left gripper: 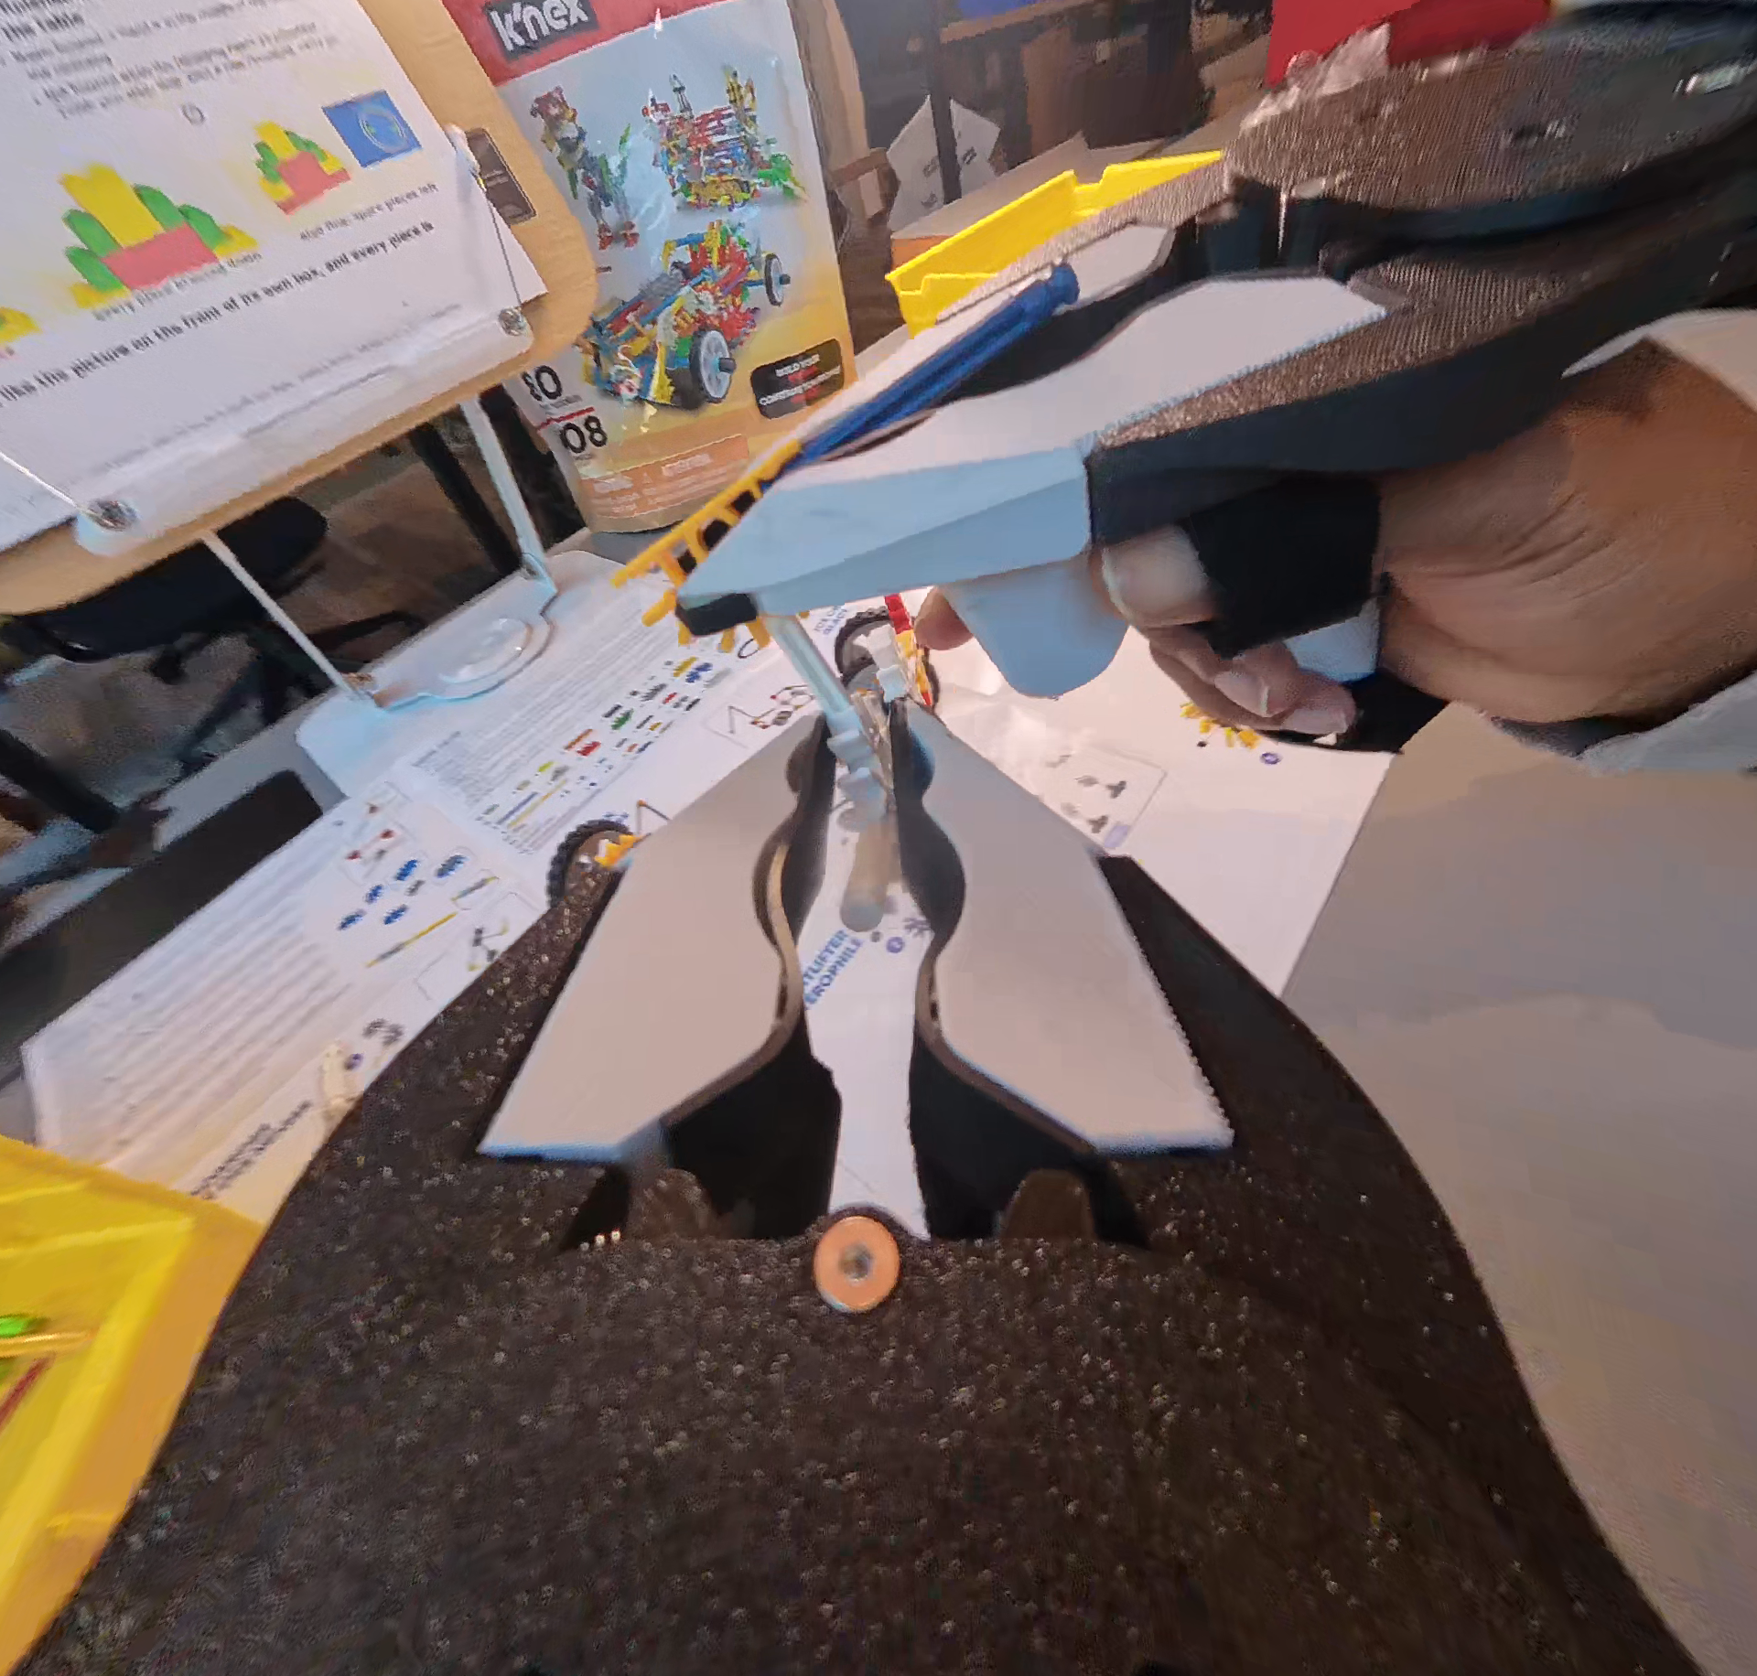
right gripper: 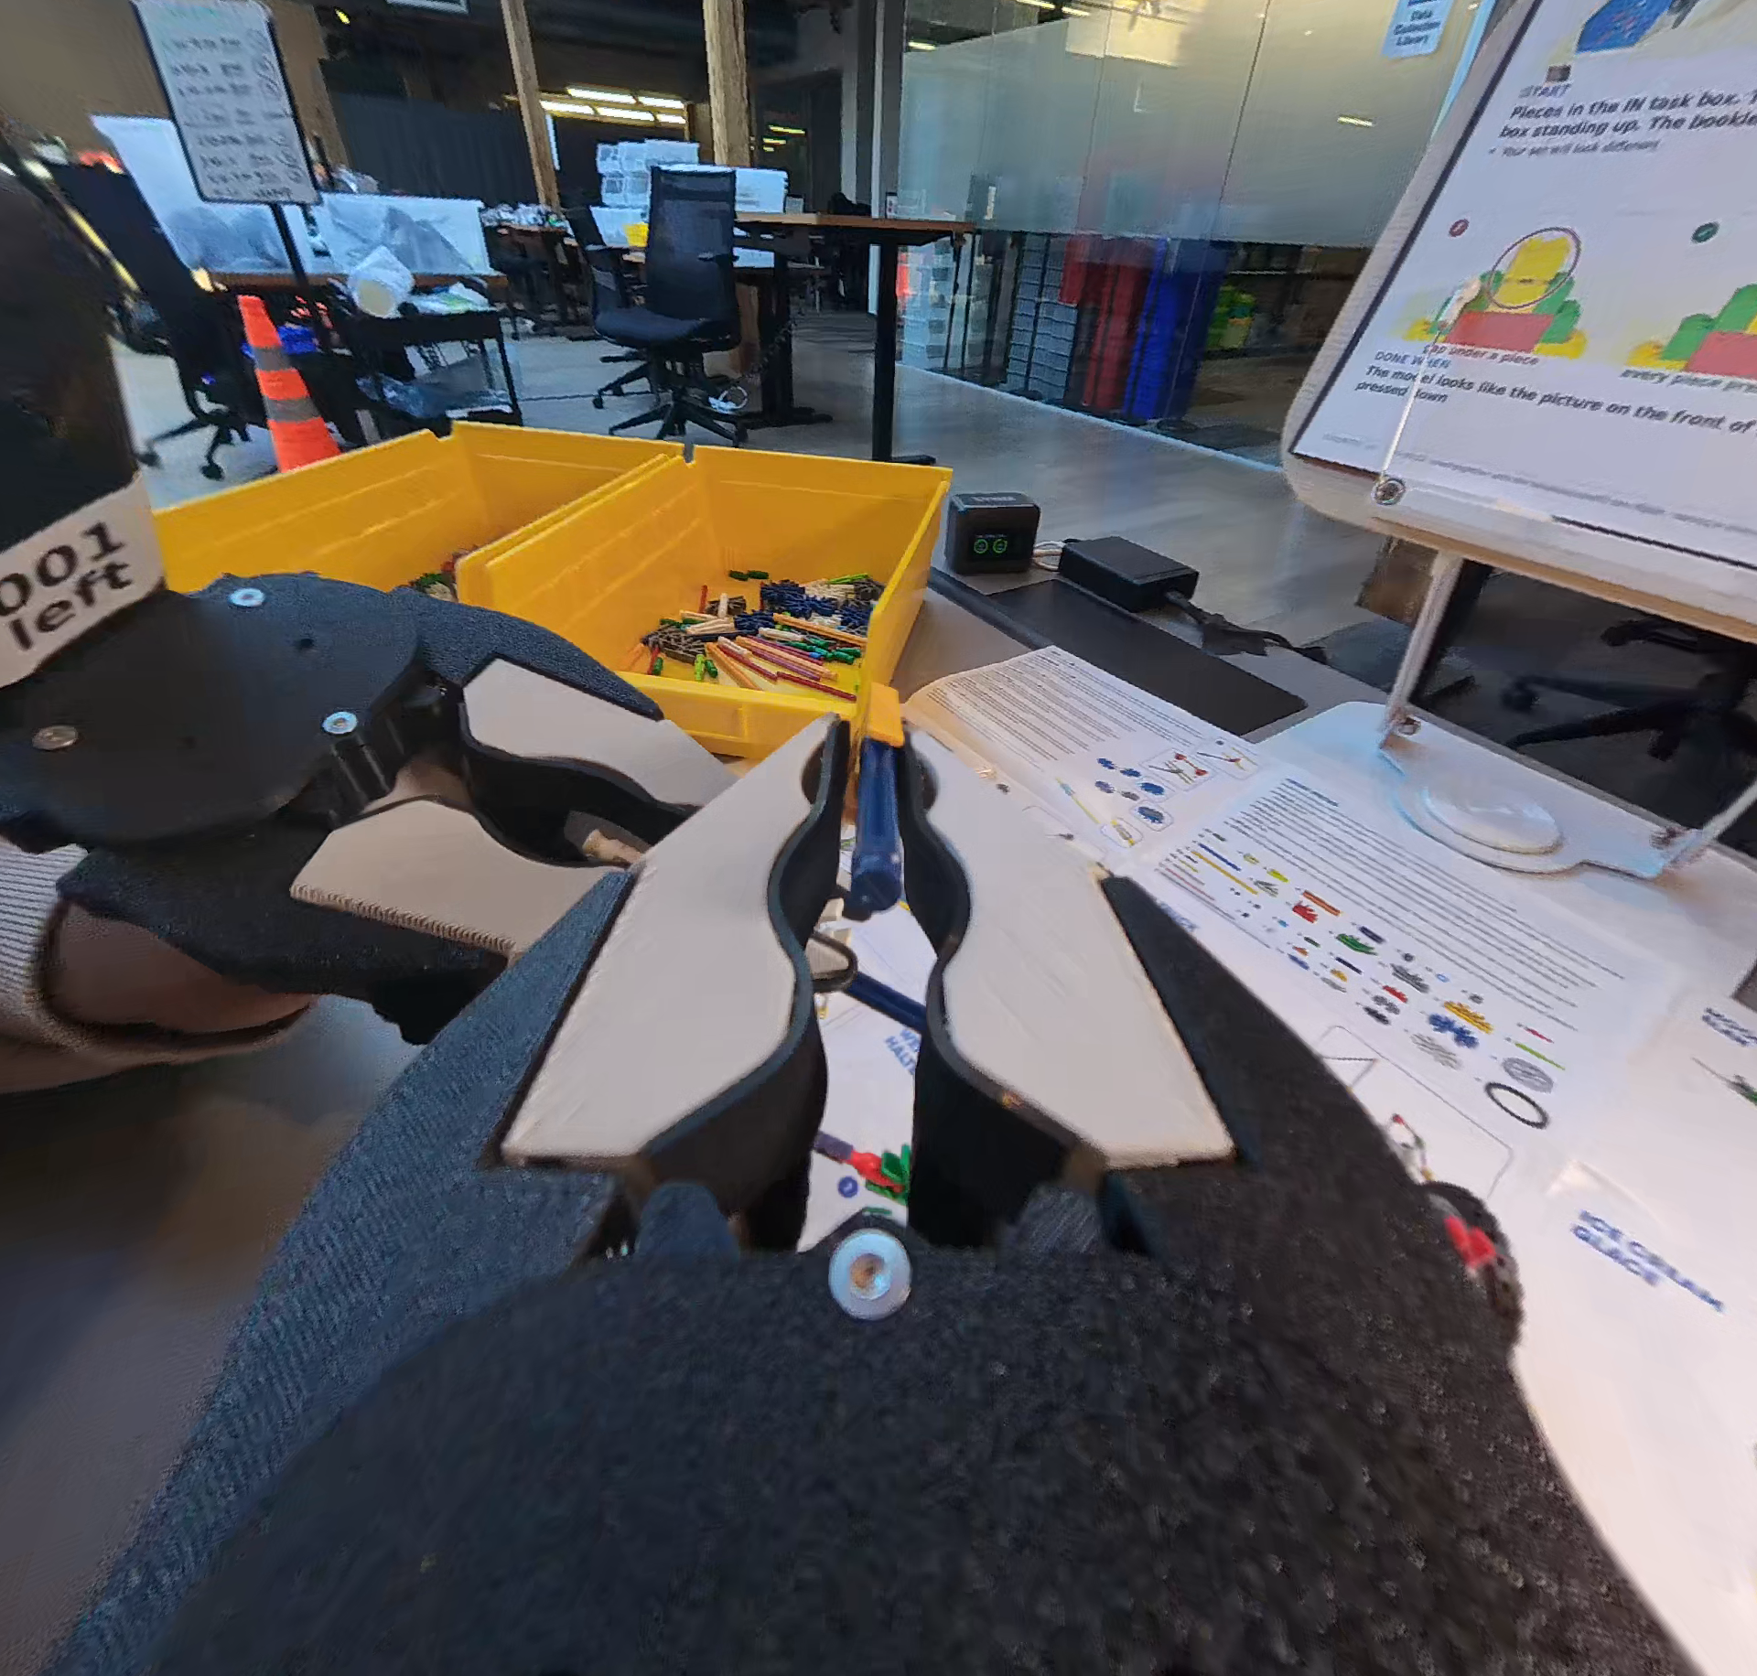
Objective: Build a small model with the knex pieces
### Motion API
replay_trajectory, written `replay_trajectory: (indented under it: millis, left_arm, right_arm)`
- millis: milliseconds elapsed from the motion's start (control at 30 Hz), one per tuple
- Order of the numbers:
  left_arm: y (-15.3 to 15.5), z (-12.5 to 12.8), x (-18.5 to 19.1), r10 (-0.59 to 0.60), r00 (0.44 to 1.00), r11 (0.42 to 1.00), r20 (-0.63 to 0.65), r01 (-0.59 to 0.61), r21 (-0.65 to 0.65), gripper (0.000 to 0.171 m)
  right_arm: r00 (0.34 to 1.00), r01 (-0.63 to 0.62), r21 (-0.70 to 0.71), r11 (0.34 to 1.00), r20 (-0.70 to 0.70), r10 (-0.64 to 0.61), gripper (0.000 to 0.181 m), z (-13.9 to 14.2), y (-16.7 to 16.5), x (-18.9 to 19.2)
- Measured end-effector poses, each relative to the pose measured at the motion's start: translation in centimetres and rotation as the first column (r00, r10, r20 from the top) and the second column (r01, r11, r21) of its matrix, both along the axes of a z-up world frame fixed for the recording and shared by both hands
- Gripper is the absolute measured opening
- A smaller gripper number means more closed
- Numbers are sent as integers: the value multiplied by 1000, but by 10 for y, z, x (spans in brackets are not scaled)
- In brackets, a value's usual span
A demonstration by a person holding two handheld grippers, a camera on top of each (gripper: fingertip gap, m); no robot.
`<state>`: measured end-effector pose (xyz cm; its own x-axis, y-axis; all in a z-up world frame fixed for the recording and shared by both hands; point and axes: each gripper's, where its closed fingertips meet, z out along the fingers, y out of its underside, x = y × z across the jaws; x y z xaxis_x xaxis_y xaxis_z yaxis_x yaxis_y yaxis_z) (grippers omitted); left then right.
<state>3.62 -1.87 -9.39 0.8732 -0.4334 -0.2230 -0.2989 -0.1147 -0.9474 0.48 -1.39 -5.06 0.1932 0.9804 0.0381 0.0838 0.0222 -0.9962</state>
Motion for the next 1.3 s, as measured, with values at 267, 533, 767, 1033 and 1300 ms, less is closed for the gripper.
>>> replay_trajectory:
  millis: [267,533,767,1033,1300]
  left_arm:
    - [16,-11,-19,183,765,971,-617,-44,234,13]
    - [5,-32,-24,-2,639,955,-769,230,189,5]
    - [-28,-30,1,-455,810,877,-369,480,-27,4]
    - [-63,-10,13,-732,663,664,156,746,-52,6]
    - [-93,-6,24,-820,345,370,457,928,-36,4]
  right_arm:
    - [994,-15,-96,995,110,25,4,-12,10,-3]
    - [887,-405,-492,771,-5,462,3,-41,-10,19]
    - [748,-612,-551,568,-171,641,5,-37,-36,35]
    - [591,-764,-521,380,-330,736,6,-18,-64,40]
    - [441,-845,-494,203,-432,787,3,-8,-91,45]
